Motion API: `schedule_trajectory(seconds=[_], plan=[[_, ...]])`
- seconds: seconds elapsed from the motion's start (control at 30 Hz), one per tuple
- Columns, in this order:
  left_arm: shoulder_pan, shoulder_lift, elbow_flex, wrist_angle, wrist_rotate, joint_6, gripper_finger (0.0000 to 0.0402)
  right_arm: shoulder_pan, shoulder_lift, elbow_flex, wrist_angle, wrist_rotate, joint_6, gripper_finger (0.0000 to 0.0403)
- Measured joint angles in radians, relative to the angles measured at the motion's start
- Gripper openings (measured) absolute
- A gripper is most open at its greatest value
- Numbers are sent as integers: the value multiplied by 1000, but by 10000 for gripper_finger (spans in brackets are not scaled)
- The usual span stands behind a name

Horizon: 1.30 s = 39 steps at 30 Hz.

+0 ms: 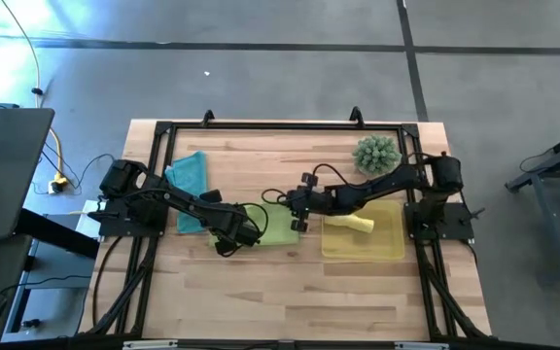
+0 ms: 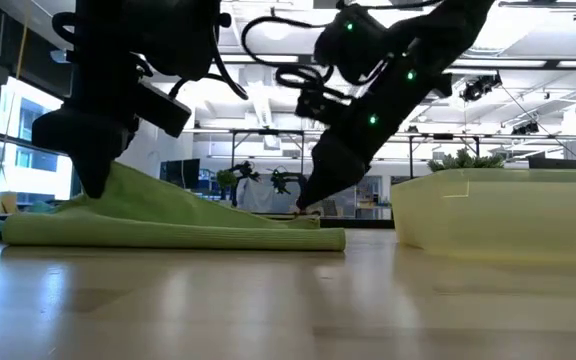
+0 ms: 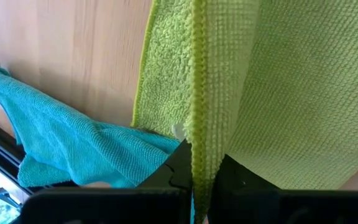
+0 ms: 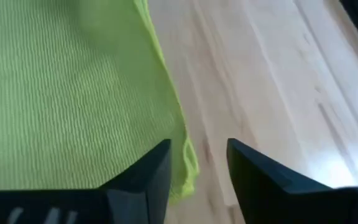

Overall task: Roll microfiber towels into tight, uniform cylinder then place into a basket
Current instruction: Fold the green microfiber towel

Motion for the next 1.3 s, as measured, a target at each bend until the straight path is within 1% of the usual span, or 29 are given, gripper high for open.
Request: schedule_trajectory(seconds=[0.07, 0.1, 0.17, 0.23, 0.4, 0.57, 0.67, 0.77, 0.83, 0.93, 1.0, 1.1, 1.2, 1.3], plan=[[0, 0, 0, 3, 0, 0, 12, 7, -15, 0, 6, -26, 26, 156], [0, 0, 0, 7, 0, 0, 12, 11, -18, 0, 13, -60, 35, 157], [0, 0, 0, 12, -1, 0, 12, 22, -13, 0, 29, -136, 46, 155], [1, 0, 0, 19, -3, 0, 12, 33, 10, 2, 48, -164, 46, 149], [1, 0, 0, 19, -33, 0, 12, 37, 57, 1, 69, -146, 72, 135], [1, 0, 0, 17, -48, 0, 18, 35, 81, 1, 68, -144, 104, 131], [1, 0, 0, 16, 6, -16, 37, 35, 93, 1, 67, -144, 105, 131], [1, 0, 0, 12, 45, -39, 65, 35, 103, 1, 67, -144, 105, 131], [0, 0, 0, 2, 38, -56, 86, 35, 108, 1, 69, -144, 105, 130], [3, 0, 0, -35, -28, -86, 113, 35, 109, 1, 69, -143, 105, 130], [9, 0, 0, -67, -52, -105, 127, 35, 109, 1, 67, -143, 105, 130], [16, 0, 0, -90, -23, -137, 136, 35, 109, 2, 56, -143, 95, 130], [8, 0, 0, -64, 31, -118, 135, 27, 108, 3, 34, -98, 48, 130], [-7, 0, 0, 18, 57, -93, 131, 11, 108, 3, 25, -10, 6, 130]])
